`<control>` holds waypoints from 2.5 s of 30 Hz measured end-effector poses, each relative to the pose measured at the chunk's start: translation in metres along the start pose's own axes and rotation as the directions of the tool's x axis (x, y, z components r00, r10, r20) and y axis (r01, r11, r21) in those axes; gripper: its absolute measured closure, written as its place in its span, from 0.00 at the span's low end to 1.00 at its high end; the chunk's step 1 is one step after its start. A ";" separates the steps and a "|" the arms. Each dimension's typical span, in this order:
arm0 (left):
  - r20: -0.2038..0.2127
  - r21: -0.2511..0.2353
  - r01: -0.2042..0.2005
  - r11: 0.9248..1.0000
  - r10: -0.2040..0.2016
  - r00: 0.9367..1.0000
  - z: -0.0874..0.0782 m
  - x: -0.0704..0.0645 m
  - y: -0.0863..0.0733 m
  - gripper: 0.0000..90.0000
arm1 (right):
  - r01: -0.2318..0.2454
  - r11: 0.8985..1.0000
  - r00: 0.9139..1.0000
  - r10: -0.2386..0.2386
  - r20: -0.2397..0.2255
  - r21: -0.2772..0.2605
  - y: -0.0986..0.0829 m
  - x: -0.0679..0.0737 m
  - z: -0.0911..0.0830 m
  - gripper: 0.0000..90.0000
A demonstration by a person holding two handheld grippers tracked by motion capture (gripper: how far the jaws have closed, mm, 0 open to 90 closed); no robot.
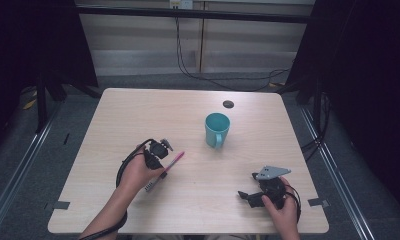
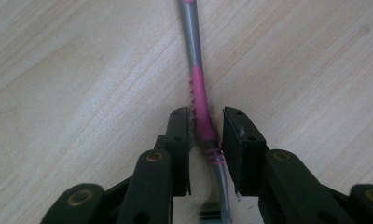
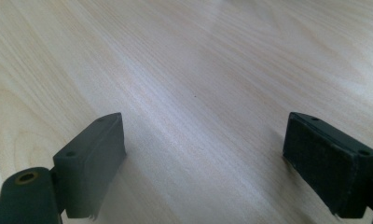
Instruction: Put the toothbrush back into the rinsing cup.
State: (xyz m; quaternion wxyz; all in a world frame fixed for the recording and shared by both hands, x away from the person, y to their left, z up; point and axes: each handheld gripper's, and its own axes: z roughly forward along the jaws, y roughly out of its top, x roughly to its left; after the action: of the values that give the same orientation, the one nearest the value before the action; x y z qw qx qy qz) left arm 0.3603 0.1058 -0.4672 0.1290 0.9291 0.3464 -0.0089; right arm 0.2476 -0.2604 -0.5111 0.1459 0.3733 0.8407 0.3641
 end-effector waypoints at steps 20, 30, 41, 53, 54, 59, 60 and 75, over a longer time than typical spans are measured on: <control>-0.024 0.048 -0.039 0.998 0.040 0.999 0.001 -0.007 0.007 0.89 | 0.000 1.000 1.000 0.000 0.000 0.000 0.000 0.000 0.000 0.14; 0.008 0.036 -0.059 0.998 0.059 0.998 -0.011 -0.007 0.005 0.89 | 0.000 1.000 1.000 0.000 0.000 0.000 0.000 0.000 0.000 0.14; 0.051 0.006 -0.109 0.994 0.108 0.993 -0.025 -0.013 0.006 0.89 | -0.001 1.000 1.000 0.001 -0.003 0.000 0.000 -0.001 0.000 0.14; 0.062 0.000 -0.119 0.993 0.119 0.991 -0.028 -0.017 0.007 0.89 | 0.010 0.999 1.000 -0.010 -0.006 -0.035 0.001 0.000 -0.001 0.40; 0.062 0.005 -0.126 0.992 0.125 0.990 -0.029 -0.018 0.008 0.89 | 0.032 0.999 0.999 -0.032 -0.009 -0.031 0.003 0.002 -0.001 0.41; 0.064 -0.002 -0.134 0.991 0.134 0.989 -0.031 -0.021 0.010 0.89 | 0.122 0.992 0.992 -0.123 0.009 0.031 0.018 0.010 -0.001 0.40; 0.066 -0.002 -0.140 0.990 0.140 0.988 -0.032 -0.022 0.011 0.89 | 0.162 0.986 0.986 -0.163 0.014 0.041 0.028 0.014 -0.001 0.40; 0.085 0.003 -0.165 0.986 0.164 0.983 -0.034 -0.029 0.012 0.89 | 0.348 0.931 0.936 -0.352 0.019 0.109 0.067 0.028 0.004 0.37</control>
State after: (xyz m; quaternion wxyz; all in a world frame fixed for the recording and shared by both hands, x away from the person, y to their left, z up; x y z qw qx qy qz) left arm 0.3434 0.0867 -0.4286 0.1392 0.9540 0.2628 -0.0391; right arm 0.2662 -0.2073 -0.4645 0.2047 0.2317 0.9085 0.2811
